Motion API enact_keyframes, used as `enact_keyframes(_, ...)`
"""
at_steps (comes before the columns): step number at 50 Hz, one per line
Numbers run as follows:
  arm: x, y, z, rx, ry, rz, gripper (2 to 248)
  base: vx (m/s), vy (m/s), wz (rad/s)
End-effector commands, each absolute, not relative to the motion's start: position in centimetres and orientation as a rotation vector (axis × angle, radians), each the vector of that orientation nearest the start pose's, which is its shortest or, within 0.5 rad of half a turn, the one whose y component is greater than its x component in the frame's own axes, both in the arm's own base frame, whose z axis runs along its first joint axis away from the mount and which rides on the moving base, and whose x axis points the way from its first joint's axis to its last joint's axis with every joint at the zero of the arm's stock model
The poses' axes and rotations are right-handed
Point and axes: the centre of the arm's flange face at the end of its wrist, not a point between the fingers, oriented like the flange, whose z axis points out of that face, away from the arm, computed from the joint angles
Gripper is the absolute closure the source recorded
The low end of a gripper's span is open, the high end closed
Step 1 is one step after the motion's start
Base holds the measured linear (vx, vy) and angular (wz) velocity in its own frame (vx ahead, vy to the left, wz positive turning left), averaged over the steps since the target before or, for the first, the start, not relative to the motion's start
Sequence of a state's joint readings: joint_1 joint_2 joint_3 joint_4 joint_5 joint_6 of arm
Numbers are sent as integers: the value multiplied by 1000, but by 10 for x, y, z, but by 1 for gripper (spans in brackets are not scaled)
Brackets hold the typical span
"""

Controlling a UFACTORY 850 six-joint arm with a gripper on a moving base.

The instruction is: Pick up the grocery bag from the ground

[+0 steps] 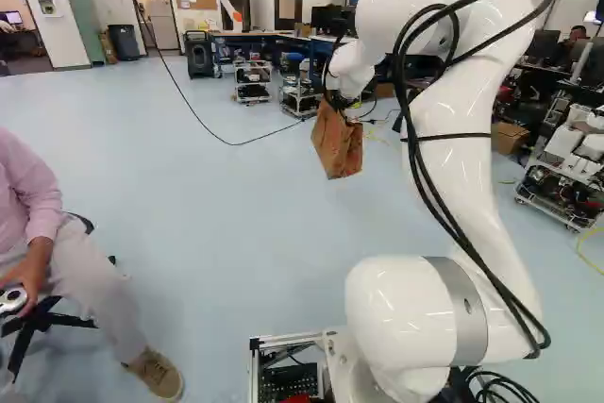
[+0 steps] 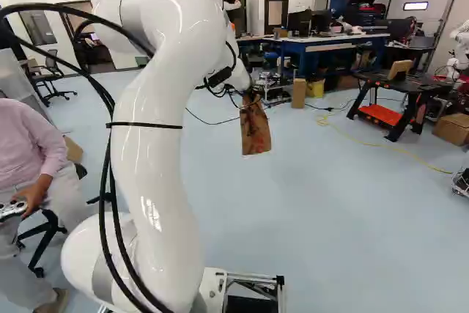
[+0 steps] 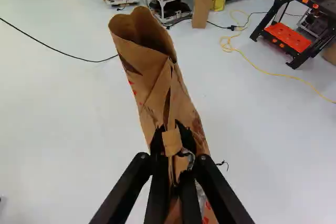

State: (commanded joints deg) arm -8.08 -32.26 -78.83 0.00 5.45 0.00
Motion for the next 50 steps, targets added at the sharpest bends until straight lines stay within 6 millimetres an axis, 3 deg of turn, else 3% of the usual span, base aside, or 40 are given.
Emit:
enact_keyframes(26,677,-94,455,-2867,197,-1414,226,0,0,0)
enact_keyframes(50,651,-83,455,-2847,181,-1448,226,0,0,0)
